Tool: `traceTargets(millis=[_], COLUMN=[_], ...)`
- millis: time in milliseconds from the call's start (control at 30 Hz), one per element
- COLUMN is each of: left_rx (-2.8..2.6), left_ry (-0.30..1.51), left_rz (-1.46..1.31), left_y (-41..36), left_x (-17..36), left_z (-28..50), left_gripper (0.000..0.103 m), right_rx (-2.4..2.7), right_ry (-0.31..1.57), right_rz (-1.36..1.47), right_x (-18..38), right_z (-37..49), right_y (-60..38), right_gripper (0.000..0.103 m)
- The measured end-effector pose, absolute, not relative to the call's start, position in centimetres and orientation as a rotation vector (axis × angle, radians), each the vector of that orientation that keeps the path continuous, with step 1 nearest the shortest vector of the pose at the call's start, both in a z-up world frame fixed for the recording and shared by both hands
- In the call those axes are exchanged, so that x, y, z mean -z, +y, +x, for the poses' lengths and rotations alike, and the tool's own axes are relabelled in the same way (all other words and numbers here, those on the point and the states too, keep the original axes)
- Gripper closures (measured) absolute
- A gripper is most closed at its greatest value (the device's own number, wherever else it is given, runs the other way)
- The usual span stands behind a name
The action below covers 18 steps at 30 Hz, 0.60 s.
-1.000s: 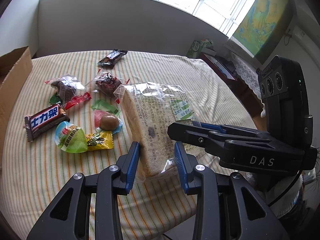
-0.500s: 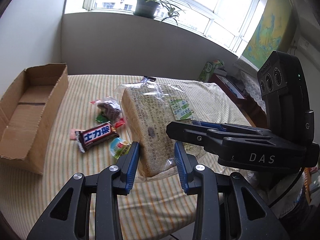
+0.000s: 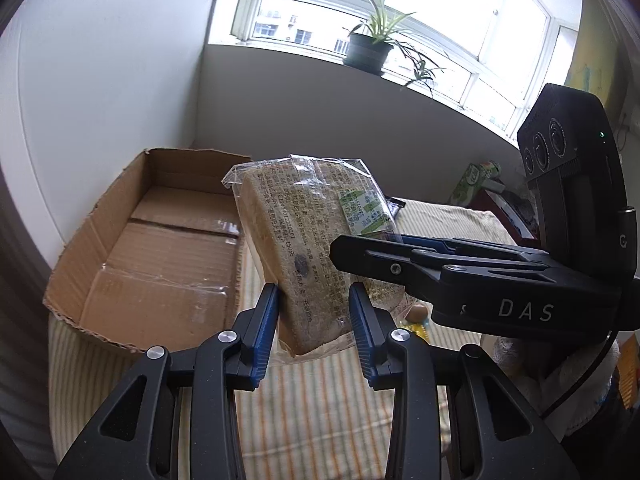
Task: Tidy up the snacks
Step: 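Carry the bread loaf with the left tool into the cardboard box and release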
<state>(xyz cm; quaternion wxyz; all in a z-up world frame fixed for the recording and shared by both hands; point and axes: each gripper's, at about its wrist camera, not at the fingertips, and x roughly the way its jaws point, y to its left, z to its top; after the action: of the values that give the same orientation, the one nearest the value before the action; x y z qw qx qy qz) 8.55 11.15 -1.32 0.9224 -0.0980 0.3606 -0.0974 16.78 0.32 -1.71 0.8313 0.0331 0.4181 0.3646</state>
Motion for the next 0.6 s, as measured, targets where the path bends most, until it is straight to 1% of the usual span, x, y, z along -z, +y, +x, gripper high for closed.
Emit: traceTargets(millis=[267, 533, 600], left_rx=[0.118, 0.055, 0.035], left_ry=[0.732, 0.738, 0.740], left_rz=[-0.241, -0.272, -0.271], left_y=[15.7, 18.5, 18.9], left_x=[1.9, 2.7, 2.8], left_z=[9.2, 10.4, 10.7], left_gripper=[0.070, 0.070, 0.070], right_rx=[-0.835, -0.869, -0.870], right_ry=[0.901, 0.913, 0.924], right_rz=[0.035, 0.002, -0.002], right_x=[2.4, 2.9, 3.3], right_z=[18.7, 19.7, 20.0], right_y=[5.4, 8.4, 8.9], right_gripper=[0.054, 0.054, 0.052])
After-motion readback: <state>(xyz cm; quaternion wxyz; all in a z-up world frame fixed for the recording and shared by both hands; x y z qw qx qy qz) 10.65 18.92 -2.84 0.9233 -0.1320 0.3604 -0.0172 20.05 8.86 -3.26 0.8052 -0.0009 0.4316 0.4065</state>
